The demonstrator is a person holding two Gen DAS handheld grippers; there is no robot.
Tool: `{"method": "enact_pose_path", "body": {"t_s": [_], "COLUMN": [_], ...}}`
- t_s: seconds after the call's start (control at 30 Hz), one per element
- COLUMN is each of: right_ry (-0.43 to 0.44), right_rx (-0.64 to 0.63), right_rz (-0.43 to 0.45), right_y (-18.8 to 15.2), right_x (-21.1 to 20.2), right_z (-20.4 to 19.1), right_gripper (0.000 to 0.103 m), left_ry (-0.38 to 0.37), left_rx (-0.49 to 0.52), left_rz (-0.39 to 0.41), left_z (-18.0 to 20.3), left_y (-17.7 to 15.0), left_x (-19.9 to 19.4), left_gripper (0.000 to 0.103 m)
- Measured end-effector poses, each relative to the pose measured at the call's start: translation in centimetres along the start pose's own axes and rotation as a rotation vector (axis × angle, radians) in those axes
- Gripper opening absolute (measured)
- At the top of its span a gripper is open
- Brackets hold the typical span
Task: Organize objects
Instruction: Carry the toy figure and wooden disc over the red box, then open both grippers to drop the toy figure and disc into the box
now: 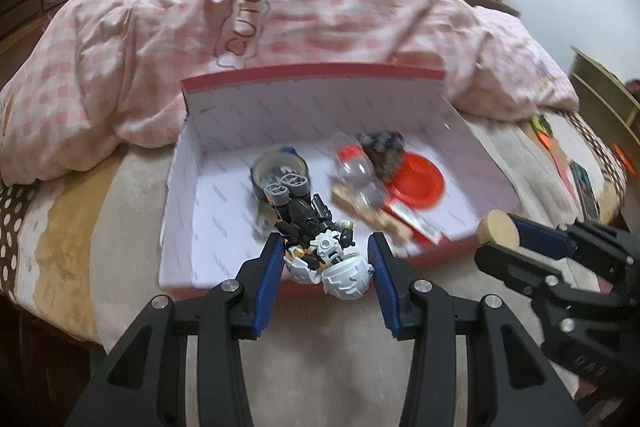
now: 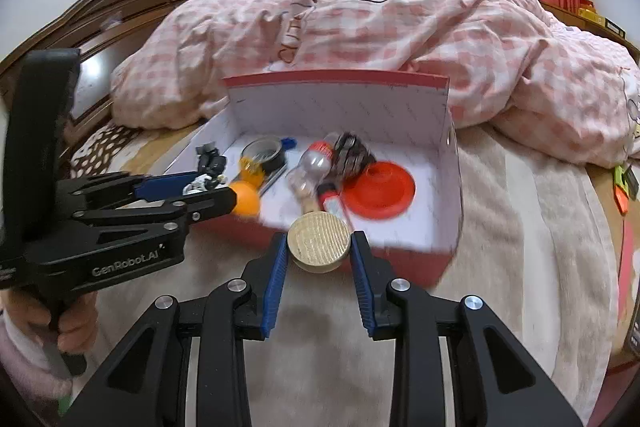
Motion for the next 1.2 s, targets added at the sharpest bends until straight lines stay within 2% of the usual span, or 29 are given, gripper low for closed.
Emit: {"method": "enact_pose_path", "body": {"t_s": [0.33,0.37,0.43,0.47,0.5,0.8,1.2], "right_ry": [-0.034,-0.045,-0.068,-0.076,-0.085,-0.095,-0.097], "right_rx": [0.013,0.007,-0.009,-0.014,-0.018,-0.034,-0.005], "right_rz": [-0.048,-0.054,-0.059,-0.058,-0.057,-0.061,-0.049], "right_y": [2.7,2.8,3.0,3.1,3.2,3.3,2.7], "right_x": [4.2,4.5,4.9,5.0,5.0,5.2,3.2], "right_z": [0.6,0.6,0.6,0.5,0.5,0.2,-0.4], "right_gripper": [0.033,0.035,0.046,0.056,0.059,0.06,0.06], "left_ry": [0.068,0.078,0.095,0.1,0.102,0.116,0.145], "left_rx": [-0.064,-0.07,-0.067,-0.067,-0.07,-0.076,-0.101], "left_rz": [0.02,0.024,0.015,0.005,-0.003,-0.013,0.003], "left_z": [-0.7,-0.8,-0.9,-0.8,-0.9,-0.9,-2.5], "left_y": [3.8,3.9,4.0,4.0,4.0,3.3,2.3], "left_x": [2.6,2.7,2.9,3.1,3.3,3.6,1.2], "left_gripper": [0.043,0.043,0.045,0.051,0.055,0.058,0.058]}}
Point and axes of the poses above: each gripper's, at about its wrist camera, not at the fingertips, and x roughly the way its jaws point, z to its right, y to its top, the point moved 5 cm from there along x, roughly the way its jaws point, and after that the axes turned 10 degrees about -x, right-handed, at the moved point
